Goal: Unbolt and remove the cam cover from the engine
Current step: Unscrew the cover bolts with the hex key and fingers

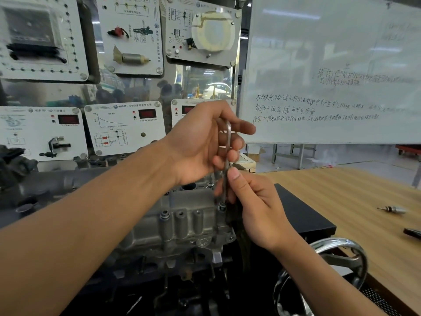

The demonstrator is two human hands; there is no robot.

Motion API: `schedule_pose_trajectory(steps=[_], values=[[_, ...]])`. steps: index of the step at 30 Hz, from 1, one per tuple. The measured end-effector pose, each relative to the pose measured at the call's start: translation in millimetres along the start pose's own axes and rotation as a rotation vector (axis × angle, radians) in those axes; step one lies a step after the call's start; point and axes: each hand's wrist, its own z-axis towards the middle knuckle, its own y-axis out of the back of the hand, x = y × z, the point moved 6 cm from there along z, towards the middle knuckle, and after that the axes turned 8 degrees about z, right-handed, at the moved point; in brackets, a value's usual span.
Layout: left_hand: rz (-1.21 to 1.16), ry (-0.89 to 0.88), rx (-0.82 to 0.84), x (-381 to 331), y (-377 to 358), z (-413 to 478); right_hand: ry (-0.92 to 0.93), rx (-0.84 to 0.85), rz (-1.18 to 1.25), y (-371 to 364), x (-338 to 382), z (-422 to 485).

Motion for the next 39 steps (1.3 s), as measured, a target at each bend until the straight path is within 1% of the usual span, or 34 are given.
schedule_pose_trajectory(steps=[6, 14, 21, 26, 29, 31, 33, 35, 37, 39], values=[[-0.176, -0.052, 0.124, 5, 4, -10, 0.015, -0.013, 0.012, 0, 2, -2], [-0.319, -0.139, 0.196, 6, 2, -22, 0.006, -0.054, -0.013, 0, 3, -2], [-0.287, -0.19, 0.257, 2, 4, -22, -0.007, -0.068, -0.029, -1, 5, -2], [-0.319, -0.204, 0.377, 1, 3, -20, -0.008, -0.05, -0.034, -1, 2, -2], [-0.265, -0.222, 0.451, -4, 0, -22, 0.003, -0.03, -0.029, -2, 2, -2], [-0.118, -0.248, 0.398, -9, -2, -21, 0.009, -0.024, -0.027, -2, 1, -2], [0.085, -0.285, 0.261, -14, -5, -18, 0.016, -0.023, -0.037, -3, 1, -1], [0.228, -0.306, 0.098, -18, -9, -15, 0.023, -0.023, -0.054, -4, 1, -1], [0.271, -0.313, -0.014, -19, -11, -12, 0.021, -0.02, -0.052, -5, 2, -1], [0.286, -0.313, -0.076, -18, -12, -9, 0.02, -0.009, -0.051, -6, 3, -1]])
